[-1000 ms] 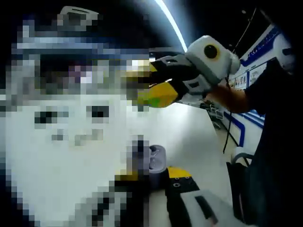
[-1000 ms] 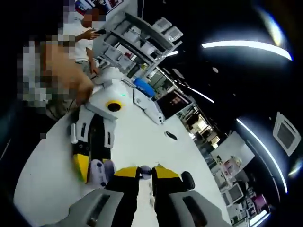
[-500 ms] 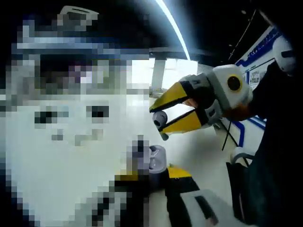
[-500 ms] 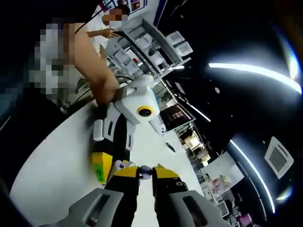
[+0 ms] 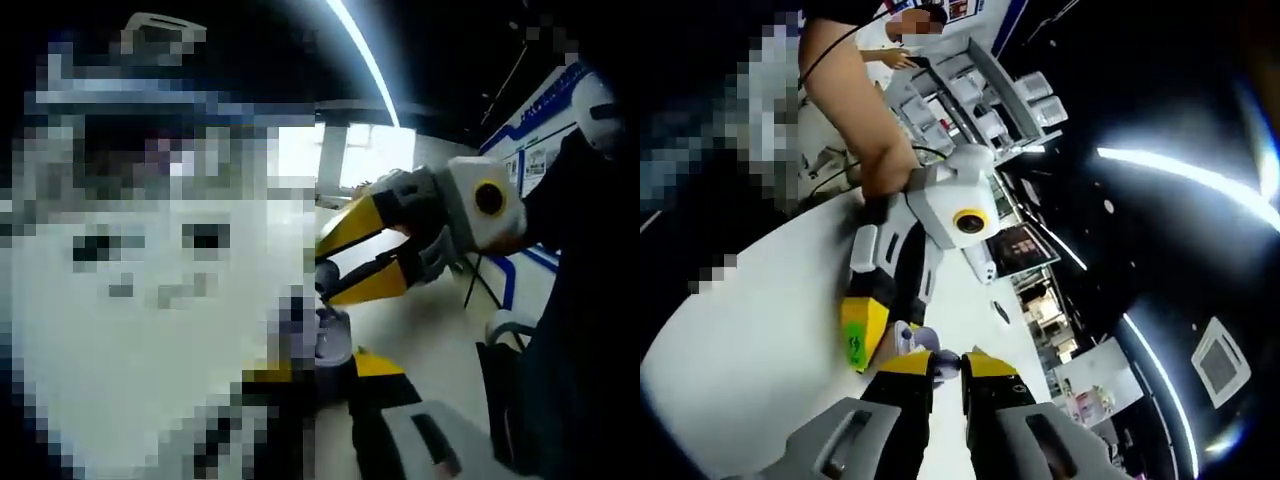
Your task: Pick up the earbuds from the table and place the earbuds into the earbud case
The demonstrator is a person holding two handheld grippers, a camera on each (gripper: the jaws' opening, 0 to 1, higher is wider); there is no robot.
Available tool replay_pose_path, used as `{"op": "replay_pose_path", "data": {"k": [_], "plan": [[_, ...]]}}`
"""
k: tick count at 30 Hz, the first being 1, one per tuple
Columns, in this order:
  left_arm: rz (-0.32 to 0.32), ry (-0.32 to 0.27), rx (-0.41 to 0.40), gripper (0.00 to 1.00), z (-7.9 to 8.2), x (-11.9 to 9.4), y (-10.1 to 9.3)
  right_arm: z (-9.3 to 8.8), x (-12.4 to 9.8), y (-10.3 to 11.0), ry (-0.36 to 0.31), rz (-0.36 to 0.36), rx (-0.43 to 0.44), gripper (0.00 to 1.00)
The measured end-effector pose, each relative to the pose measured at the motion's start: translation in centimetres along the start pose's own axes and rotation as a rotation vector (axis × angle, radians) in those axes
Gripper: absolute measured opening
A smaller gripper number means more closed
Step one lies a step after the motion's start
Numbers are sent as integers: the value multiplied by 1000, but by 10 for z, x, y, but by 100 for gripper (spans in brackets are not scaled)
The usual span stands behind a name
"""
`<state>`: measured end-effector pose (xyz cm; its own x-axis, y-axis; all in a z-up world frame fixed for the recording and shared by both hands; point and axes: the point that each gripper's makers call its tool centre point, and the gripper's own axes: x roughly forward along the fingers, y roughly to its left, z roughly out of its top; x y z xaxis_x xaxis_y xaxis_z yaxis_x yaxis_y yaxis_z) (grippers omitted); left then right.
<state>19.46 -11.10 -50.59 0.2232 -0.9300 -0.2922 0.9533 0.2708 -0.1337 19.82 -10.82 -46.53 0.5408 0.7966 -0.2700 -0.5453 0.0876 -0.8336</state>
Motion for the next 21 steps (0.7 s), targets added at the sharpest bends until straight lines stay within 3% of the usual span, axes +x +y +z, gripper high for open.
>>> {"op": "replay_pose_path", "data": {"k": [12, 21], "plan": [[-3, -1, -2, 19, 0, 0, 0, 5, 2, 8, -12, -26, -67, 10], [-2, -1, -4, 19, 0, 0, 0, 15, -1, 6, -4, -43, -30, 10]]}}
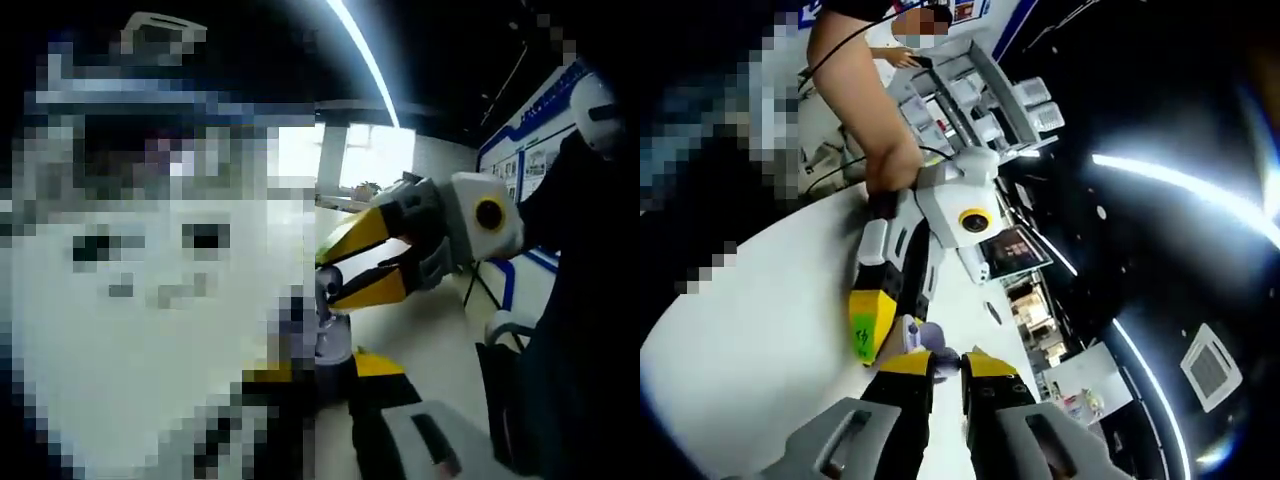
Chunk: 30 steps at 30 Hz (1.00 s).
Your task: Pick up the earbuds from the table and place the earbuds into the earbud case
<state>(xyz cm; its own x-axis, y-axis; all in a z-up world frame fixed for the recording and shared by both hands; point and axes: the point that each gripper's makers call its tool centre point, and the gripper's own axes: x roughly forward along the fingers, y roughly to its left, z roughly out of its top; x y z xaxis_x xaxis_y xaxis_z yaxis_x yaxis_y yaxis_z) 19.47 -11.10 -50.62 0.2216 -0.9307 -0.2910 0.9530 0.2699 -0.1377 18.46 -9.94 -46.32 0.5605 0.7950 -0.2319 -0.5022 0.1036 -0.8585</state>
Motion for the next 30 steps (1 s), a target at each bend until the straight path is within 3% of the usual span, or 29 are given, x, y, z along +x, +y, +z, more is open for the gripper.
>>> {"op": "replay_pose_path", "data": {"k": [8, 10, 22, 30], "plan": [[1, 0, 2, 19, 0, 0, 0, 8, -2, 3, 6, 28, 45, 10], [1, 0, 0, 19, 0, 0, 0, 7, -3, 6, 9, 34, 51, 1], [7, 3, 0, 19, -1, 1, 1, -2, -10, 4, 28, 23, 145, 3], [8, 3, 4, 19, 0, 2, 2, -12, -12, 3, 51, 39, 447, 4]]}}
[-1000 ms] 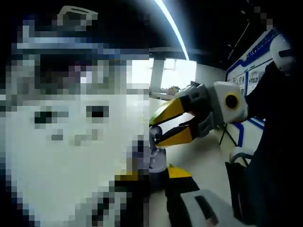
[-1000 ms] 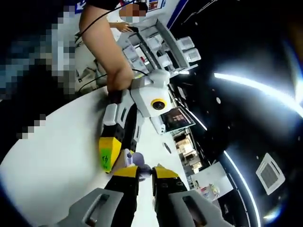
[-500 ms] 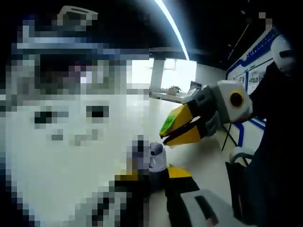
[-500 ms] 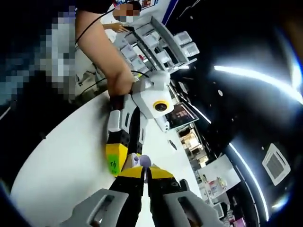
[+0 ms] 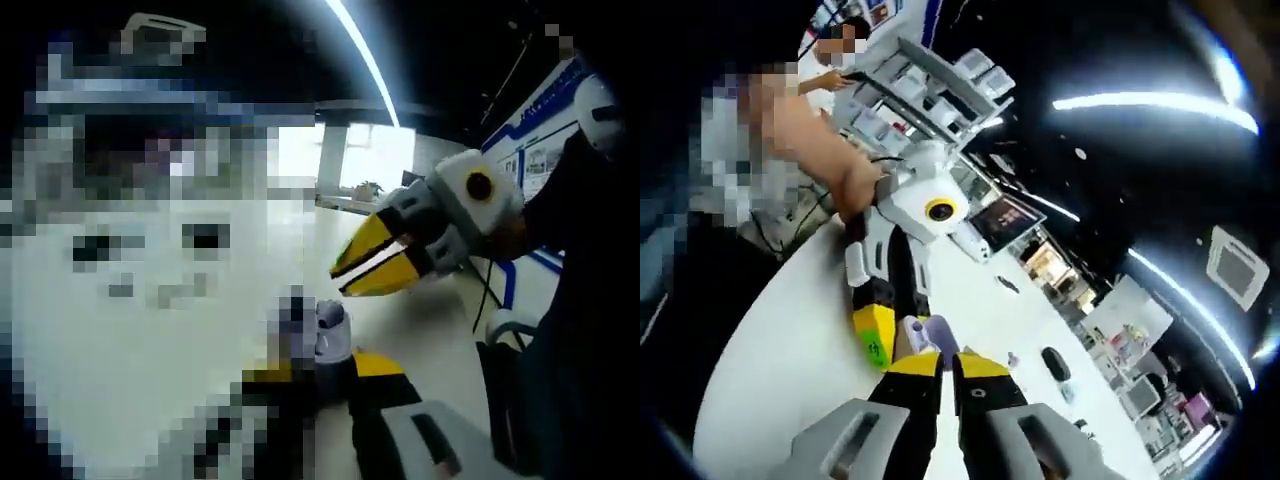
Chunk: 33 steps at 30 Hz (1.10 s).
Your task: Pick up the earbuds from the table and place the earbuds into the earbud case
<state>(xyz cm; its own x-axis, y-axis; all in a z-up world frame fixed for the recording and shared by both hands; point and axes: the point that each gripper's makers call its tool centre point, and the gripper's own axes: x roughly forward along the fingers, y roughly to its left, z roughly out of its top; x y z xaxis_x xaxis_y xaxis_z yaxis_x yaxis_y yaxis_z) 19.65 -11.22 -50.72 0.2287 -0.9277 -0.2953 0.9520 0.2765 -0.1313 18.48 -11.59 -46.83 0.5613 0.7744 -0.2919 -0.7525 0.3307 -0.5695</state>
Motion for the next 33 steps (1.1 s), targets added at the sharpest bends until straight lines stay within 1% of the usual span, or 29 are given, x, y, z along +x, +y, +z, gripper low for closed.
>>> {"op": "replay_pose_path", "data": {"k": [1, 6, 10, 14, 16, 17, 18, 20, 21, 23, 28, 32, 33], "plan": [[0, 0, 1, 19, 0, 0, 0, -1, 0, -1, 7, 5, 47, 5], [1, -1, 3, 19, 0, 0, 0, 0, -3, -13, -15, -3, 256, 7], [1, -1, 5, 19, 1, 0, 0, -1, -3, -25, -20, -14, 379, 8], [1, -2, 6, 19, 1, 0, 0, -6, 1, -40, 4, -22, 393, 11], [2, -3, 6, 19, 1, 0, 0, -10, 7, -49, 38, -33, 374, 12], [2, -3, 6, 19, 1, 0, 0, -9, 9, -52, 40, -32, 371, 12], [4, -4, 6, 19, 1, 0, 0, -9, 16, -59, 48, -30, 366, 13], [5, -4, 9, 19, 1, 0, 0, -9, 28, -66, 61, -3, 368, 18], [5, -4, 9, 19, 1, 0, 0, -10, 34, -70, 72, 3, 362, 18], [6, -4, 11, 19, 1, 0, 0, -11, 47, -80, 83, 9, 327, 18], [7, -6, 11, 19, 1, -1, 0, -16, 74, -97, 112, 36, 295, 18], [13, -8, 14, 19, 0, -1, 0, -21, 95, -109, 126, 45, 292, 18], [12, -9, 14, 19, 0, -1, 0, -21, 97, -109, 127, 47, 291, 18]]}}
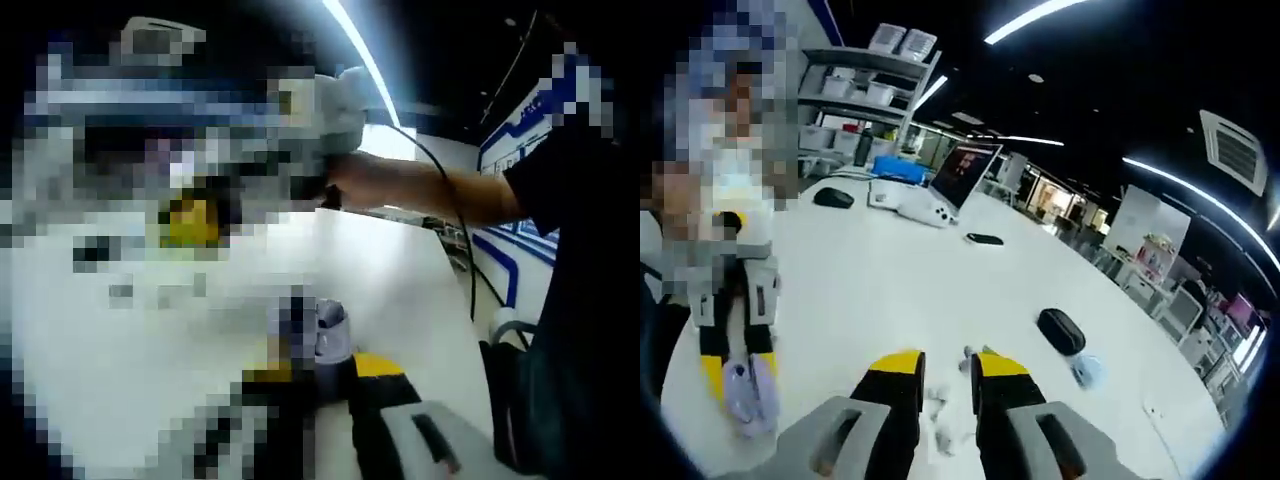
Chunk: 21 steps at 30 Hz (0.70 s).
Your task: Pick up the earbuds from the table and place the earbuds into the earbud case
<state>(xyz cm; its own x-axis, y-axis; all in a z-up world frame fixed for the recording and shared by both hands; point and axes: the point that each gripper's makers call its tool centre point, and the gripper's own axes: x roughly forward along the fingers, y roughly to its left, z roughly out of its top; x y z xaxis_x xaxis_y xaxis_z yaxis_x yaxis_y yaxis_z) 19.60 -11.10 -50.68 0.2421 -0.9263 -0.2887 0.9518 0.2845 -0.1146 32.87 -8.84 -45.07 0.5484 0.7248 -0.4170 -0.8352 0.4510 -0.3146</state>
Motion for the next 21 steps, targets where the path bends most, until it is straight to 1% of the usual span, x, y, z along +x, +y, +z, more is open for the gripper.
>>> {"op": "replay_pose_path", "data": {"k": [4, 8, 9, 11, 13, 14, 16, 21], "plan": [[-6, -2, -6, 19, 0, 0, 0, -12, 26, -6, 66, 25, -14, 19], [-4, -2, -2, 19, -1, -1, 0, -18, 38, -9, 87, 39, -12, 19], [-1, -3, 1, 19, -1, -1, 0, -25, 45, -12, 110, 49, -13, 20], [3, -3, 11, 19, -1, -1, -1, -32, 51, -11, 134, 58, -23, 19], [5, -3, 17, 19, -1, -1, -1, -35, 53, -12, 141, 59, -23, 18], [5, -3, 17, 19, -1, -1, -1, -41, 56, -16, 159, 59, -17, 18], [5, -3, 18, 19, -1, -1, -1, -44, 56, -17, 167, 66, 2, 18], [4, -3, 18, 19, -1, -1, -1, -45, 61, -18, 177, 76, 0, 18]]}}
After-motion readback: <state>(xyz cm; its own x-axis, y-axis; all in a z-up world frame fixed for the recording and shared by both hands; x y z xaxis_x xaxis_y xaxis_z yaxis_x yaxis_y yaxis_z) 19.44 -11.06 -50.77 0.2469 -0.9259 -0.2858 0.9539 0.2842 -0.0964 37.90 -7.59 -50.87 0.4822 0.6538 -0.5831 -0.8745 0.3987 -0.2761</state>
